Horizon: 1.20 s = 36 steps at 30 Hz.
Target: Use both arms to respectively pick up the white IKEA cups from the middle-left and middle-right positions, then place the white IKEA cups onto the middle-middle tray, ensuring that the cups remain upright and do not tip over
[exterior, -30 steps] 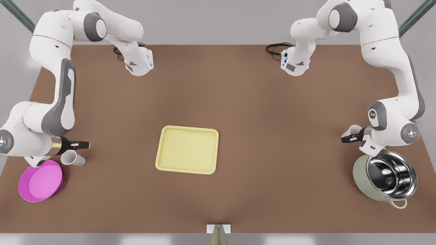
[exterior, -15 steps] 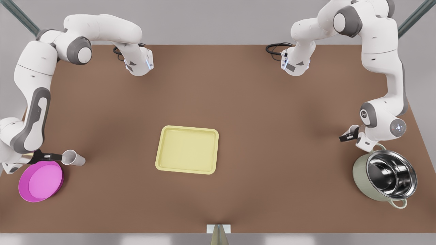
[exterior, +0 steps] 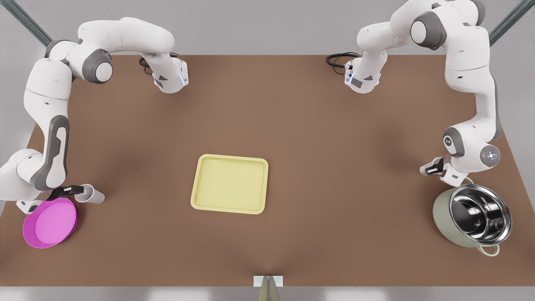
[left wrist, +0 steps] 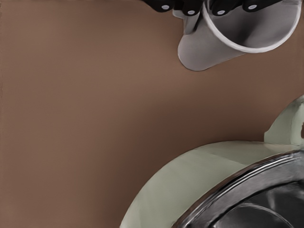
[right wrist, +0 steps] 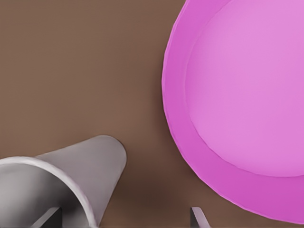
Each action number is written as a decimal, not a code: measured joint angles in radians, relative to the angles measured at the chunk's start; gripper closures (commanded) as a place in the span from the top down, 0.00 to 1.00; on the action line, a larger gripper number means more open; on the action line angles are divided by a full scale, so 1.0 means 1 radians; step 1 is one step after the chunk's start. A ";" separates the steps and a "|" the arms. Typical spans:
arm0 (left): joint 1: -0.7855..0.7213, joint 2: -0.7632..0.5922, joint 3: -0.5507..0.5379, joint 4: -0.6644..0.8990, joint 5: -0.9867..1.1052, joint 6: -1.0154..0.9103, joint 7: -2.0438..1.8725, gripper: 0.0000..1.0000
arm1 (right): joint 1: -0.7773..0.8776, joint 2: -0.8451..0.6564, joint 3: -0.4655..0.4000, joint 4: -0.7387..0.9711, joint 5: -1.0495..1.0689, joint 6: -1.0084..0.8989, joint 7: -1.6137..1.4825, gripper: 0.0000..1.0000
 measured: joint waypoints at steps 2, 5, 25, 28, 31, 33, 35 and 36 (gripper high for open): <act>0.003 -0.055 0.000 -0.002 -0.001 -0.036 0.000 0.21 | 0.001 0.007 0.000 -0.004 0.000 0.002 -0.014 0.86; -0.027 -0.098 -0.006 -0.005 -0.011 -0.137 -0.008 0.21 | 0.001 0.012 0.001 -0.005 0.005 0.002 -0.034 0.47; -0.982 0.566 -0.187 1.150 0.132 -0.370 -0.542 0.21 | 0.543 -0.108 0.281 -0.085 0.060 -0.017 0.155 0.21; -1.000 0.612 -0.195 1.186 0.109 -0.351 -0.629 0.21 | 0.612 -0.161 0.274 -0.219 0.052 0.102 0.272 0.21; -1.001 0.642 -0.194 1.209 0.091 -0.326 -0.702 0.21 | 0.625 -0.241 0.269 -0.395 0.033 0.236 0.377 0.21; -1.002 0.660 -0.195 1.213 0.074 -0.312 -0.744 0.21 | 0.625 -0.260 0.262 -0.463 0.009 0.318 0.440 0.21; -1.002 0.678 -0.194 1.213 0.064 -0.299 -0.781 0.21 | 0.621 -0.269 0.258 -0.520 -0.007 0.391 0.496 0.21; -1.004 0.683 -0.193 1.213 0.061 -0.292 -0.798 0.21 | 0.621 -0.270 0.257 -0.539 -0.012 0.422 0.521 0.21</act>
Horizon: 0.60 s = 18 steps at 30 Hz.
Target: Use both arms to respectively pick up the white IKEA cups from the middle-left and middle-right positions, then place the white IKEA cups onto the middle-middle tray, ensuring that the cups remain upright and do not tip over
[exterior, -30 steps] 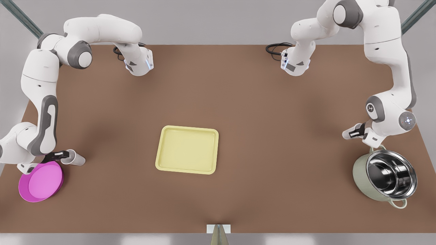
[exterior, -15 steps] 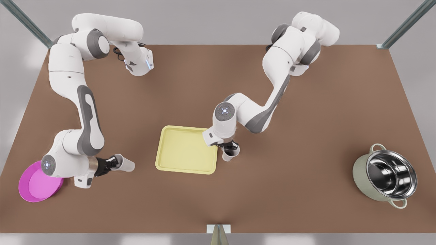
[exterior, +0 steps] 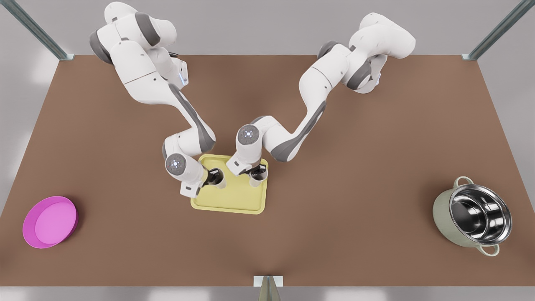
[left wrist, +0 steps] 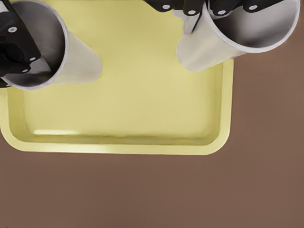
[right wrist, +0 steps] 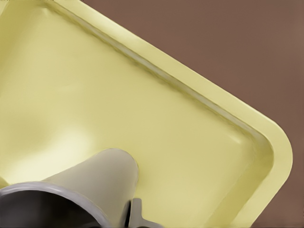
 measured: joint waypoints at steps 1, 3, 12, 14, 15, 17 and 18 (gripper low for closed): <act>-0.003 0.003 0.001 0.000 -0.002 0.006 -0.016 0.21 | -0.002 0.001 0.000 -0.011 -0.004 0.027 0.024 0.21; -0.008 0.010 0.004 0.000 -0.005 0.014 -0.047 0.28 | -0.005 0.005 0.000 -0.018 -0.009 0.068 0.068 0.49; -0.014 0.010 0.007 0.000 -0.021 0.034 -0.139 1.00 | -0.010 0.011 -0.006 -0.021 -0.063 0.149 0.282 1.00; -0.013 0.006 0.004 0.000 -0.021 0.034 -0.154 1.00 | -0.009 0.011 -0.006 -0.019 -0.052 0.156 0.306 1.00; -0.012 0.005 0.004 0.000 -0.019 0.033 -0.162 1.00 | -0.008 0.011 -0.005 -0.018 -0.046 0.158 0.315 1.00; -0.010 0.003 0.002 0.000 -0.017 0.030 -0.176 1.00 | -0.010 0.011 -0.005 -0.018 -0.037 0.163 0.330 1.00; -0.009 -0.004 0.001 0.000 -0.017 0.023 -0.183 1.00 | -0.010 0.010 -0.005 -0.018 -0.034 0.164 0.337 1.00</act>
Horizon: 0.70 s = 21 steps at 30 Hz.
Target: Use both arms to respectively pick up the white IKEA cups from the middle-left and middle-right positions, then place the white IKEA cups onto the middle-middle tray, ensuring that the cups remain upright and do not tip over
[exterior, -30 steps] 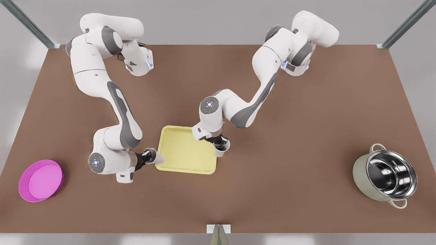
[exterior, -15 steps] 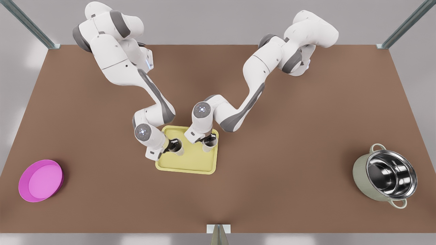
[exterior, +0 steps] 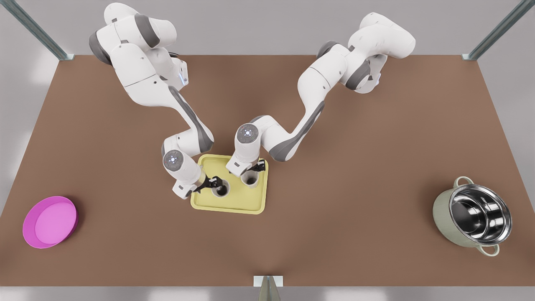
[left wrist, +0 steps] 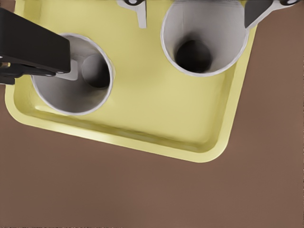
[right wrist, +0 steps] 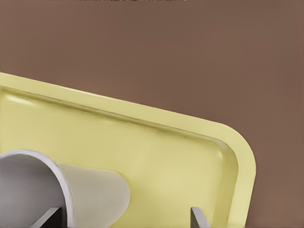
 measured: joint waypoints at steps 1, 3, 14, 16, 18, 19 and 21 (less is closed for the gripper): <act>0.005 -0.030 -0.001 -0.004 -0.001 -0.016 -0.006 1.00 | -0.001 -0.003 0.001 -0.001 0.002 0.001 0.006 1.00; 0.081 -0.184 -0.031 -0.008 -0.014 -0.130 -0.013 1.00 | -0.004 -0.019 0.001 -0.005 0.004 -0.001 0.018 1.00; 0.668 -0.740 -0.033 -0.450 0.066 -0.597 0.267 1.00 | -0.065 -0.145 0.004 0.051 0.009 -0.175 0.037 1.00; 0.666 -0.820 0.010 -0.577 0.022 -0.578 0.334 1.00 | -0.084 -0.126 -0.017 0.126 -0.046 -0.250 0.037 1.00; 0.682 -0.839 0.020 -0.628 -0.005 -0.565 0.394 1.00 | -0.123 -0.114 -0.042 0.206 -0.143 -0.333 0.033 1.00; 0.682 -0.844 0.020 -0.635 -0.014 -0.561 0.422 1.00 | -0.139 -0.116 -0.049 0.262 -0.172 -0.382 0.018 1.00; 0.684 -0.849 0.010 -0.624 -0.026 -0.573 0.473 1.00 | -0.147 -0.222 -0.073 0.323 -0.193 -0.492 -0.016 1.00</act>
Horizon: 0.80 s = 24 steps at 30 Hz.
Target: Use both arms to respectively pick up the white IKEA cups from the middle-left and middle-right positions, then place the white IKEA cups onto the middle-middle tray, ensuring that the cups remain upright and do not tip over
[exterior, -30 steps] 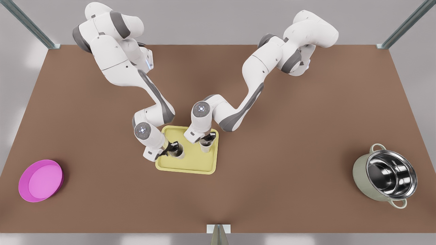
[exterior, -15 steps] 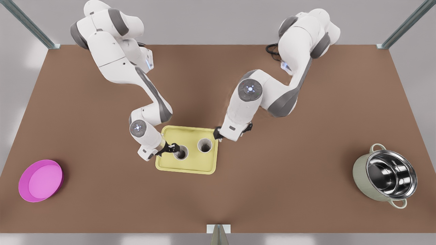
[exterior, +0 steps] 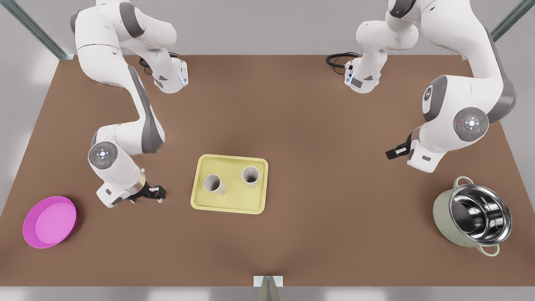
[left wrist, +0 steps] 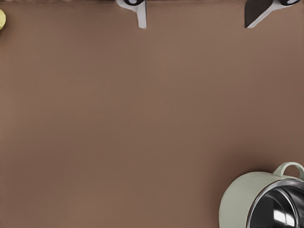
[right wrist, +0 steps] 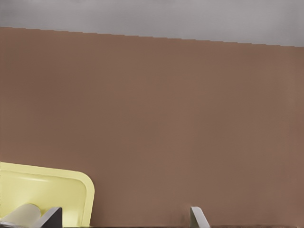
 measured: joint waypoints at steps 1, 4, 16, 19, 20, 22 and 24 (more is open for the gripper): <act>-0.002 -0.001 -0.008 0.019 -0.004 -0.011 0.023 1.00 | 0.005 -0.071 -0.016 0.010 0.006 -0.064 -0.017 1.00; -0.004 0.007 -0.014 0.036 -0.023 -0.034 0.086 1.00 | -0.002 -0.211 -0.062 -0.003 0.044 -0.217 -0.063 1.00; -0.007 0.020 -0.016 0.035 -0.061 -0.076 0.256 1.00 | 0.018 -0.288 -0.073 -0.017 0.073 -0.464 -0.178 1.00; -0.008 0.026 -0.017 0.034 -0.063 -0.078 0.284 1.00 | 0.009 -0.313 -0.081 -0.002 0.068 -0.478 -0.195 1.00; -0.008 0.026 -0.017 0.034 -0.063 -0.079 0.292 1.00 | 0.009 -0.315 -0.087 0.001 0.066 -0.481 -0.200 1.00; -0.009 0.026 -0.017 0.034 -0.063 -0.079 0.307 1.00 | 0.004 -0.317 -0.097 0.006 0.066 -0.485 -0.209 1.00; -0.010 0.026 -0.017 0.034 -0.063 -0.080 0.320 1.00 | -0.002 -0.318 -0.104 0.011 0.068 -0.490 -0.215 1.00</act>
